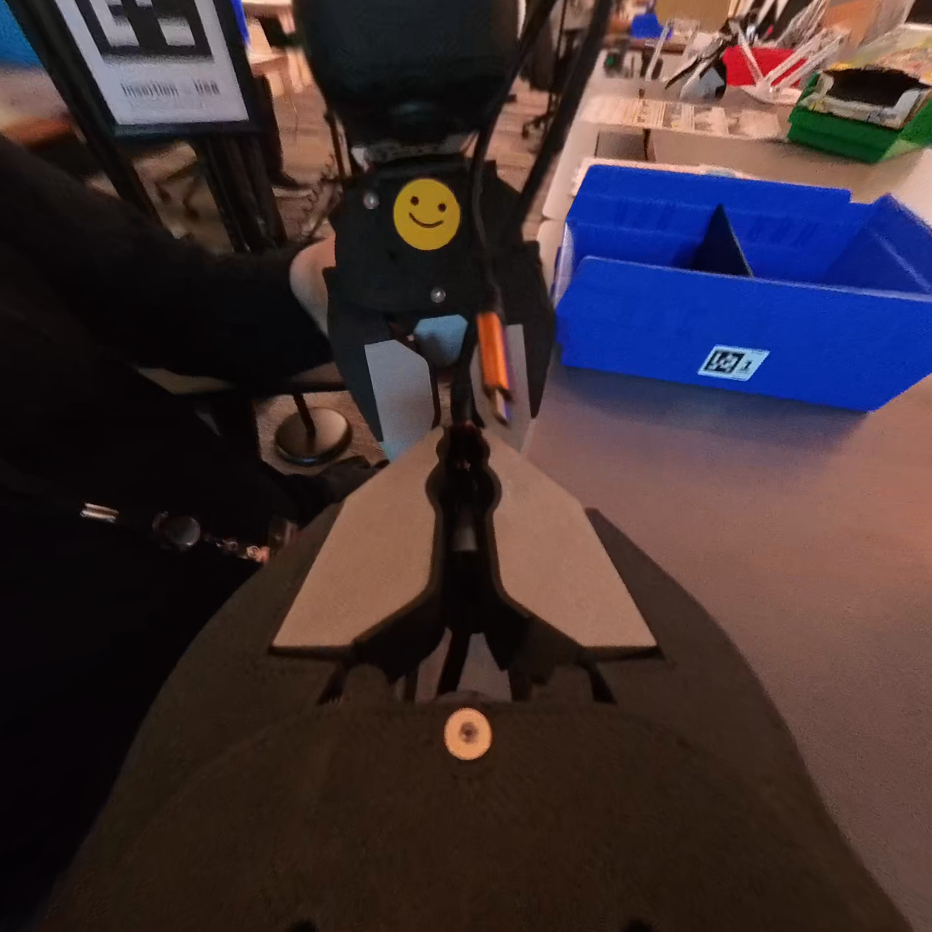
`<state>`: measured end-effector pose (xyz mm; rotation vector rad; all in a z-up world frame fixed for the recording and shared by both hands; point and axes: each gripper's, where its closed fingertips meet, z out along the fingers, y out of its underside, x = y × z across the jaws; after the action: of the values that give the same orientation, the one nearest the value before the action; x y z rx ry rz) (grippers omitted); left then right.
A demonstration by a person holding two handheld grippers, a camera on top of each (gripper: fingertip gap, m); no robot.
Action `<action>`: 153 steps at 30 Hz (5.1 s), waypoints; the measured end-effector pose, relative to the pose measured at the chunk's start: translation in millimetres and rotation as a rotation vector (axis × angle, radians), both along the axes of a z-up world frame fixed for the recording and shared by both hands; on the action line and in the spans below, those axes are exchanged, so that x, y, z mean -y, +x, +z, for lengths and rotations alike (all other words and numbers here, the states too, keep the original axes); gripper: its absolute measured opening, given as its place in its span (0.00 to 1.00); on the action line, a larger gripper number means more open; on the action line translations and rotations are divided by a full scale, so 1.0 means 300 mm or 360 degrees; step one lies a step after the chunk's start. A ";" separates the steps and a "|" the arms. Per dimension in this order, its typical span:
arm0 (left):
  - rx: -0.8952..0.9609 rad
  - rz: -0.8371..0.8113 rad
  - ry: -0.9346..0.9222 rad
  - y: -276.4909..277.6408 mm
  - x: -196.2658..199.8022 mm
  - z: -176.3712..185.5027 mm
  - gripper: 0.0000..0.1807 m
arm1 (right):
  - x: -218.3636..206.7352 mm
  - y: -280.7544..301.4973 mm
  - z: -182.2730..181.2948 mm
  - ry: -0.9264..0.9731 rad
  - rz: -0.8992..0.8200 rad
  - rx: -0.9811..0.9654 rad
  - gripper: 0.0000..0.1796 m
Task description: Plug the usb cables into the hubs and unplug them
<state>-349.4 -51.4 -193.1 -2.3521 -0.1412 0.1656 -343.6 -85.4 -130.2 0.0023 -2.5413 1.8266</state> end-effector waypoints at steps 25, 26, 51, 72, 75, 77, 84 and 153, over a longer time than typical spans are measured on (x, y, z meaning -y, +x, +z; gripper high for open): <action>0.0102 -0.0028 -0.0030 0.031 0.012 0.008 0.07 | -0.055 0.006 -0.019 0.0188 0.0010 -0.0020 0.02; 0.0103 -0.0028 -0.0013 0.029 0.009 0.012 0.08 | -0.052 0.006 -0.011 0.0146 0.0016 0.0000 0.02; -0.0075 0.0131 -0.0025 -0.057 0.098 0.064 0.07 | -0.246 -0.129 0.265 -0.0518 -0.0419 -0.0011 0.02; -0.0365 0.0053 0.0443 -0.139 -0.004 0.327 0.07 | -1.459 0.076 -0.248 0.1472 -0.2025 0.0375 0.09; -0.0346 -0.0030 0.0451 -0.104 -0.017 0.325 0.08 | -1.412 0.032 -0.076 0.1229 -0.2170 0.0109 0.17; -0.0361 -0.0066 0.0454 -0.085 -0.016 0.325 0.07 | -1.307 0.002 0.088 0.0966 -0.2149 -0.0179 0.19; -0.0419 -0.0148 0.0411 0.013 -0.009 0.309 0.07 | -0.429 0.076 0.349 0.0108 -0.0862 -0.0806 0.18; -0.0540 0.1433 -0.0106 -0.475 0.630 -0.019 0.09 | -0.995 -0.067 -0.221 0.0622 -0.1933 0.0013 0.19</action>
<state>-492.0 -240.4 -199.0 -2.1196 -1.0248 0.9987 -363.7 213.1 -196.5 -1.2040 -1.9834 0.8291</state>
